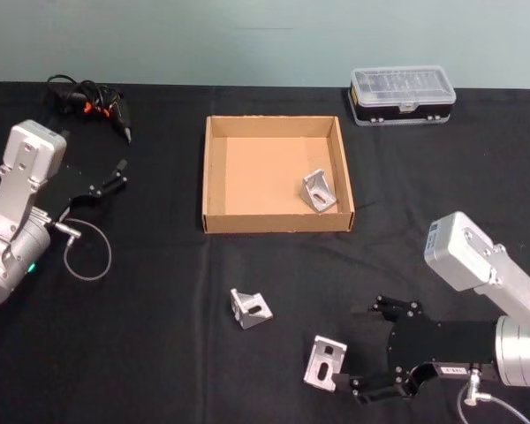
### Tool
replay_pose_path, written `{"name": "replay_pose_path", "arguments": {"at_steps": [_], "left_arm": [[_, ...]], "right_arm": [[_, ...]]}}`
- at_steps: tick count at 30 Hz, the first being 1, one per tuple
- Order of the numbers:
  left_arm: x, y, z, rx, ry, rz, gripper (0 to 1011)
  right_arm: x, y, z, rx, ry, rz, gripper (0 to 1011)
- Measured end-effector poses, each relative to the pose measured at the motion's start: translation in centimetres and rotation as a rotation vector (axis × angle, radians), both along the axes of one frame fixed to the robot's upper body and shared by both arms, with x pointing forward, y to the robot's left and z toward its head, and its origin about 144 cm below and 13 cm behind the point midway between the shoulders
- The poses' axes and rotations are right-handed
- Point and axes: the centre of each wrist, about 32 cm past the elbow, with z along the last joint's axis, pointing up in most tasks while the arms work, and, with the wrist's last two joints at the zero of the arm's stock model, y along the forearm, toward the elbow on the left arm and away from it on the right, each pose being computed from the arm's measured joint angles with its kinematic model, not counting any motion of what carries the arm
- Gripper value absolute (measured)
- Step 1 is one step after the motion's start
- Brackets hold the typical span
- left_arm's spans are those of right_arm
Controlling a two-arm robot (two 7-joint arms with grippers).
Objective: Use one hand to pick up the angle iron from the table and place it into the box.
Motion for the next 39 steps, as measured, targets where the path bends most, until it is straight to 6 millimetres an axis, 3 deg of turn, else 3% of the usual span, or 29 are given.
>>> {"name": "replay_pose_path", "arguments": {"at_steps": [22, 39], "left_arm": [[0.0, 0.0, 0.0, 0.0, 0.0, 0.0, 1011], [0.0, 0.0, 0.0, 0.0, 0.0, 0.0, 1011]], "right_arm": [[1.8, 1.2, -2.9, -0.03, 0.061, -0.01, 1004], [2.1, 1.6, -4.0, -0.028, 0.056, -0.028, 1004]]}}
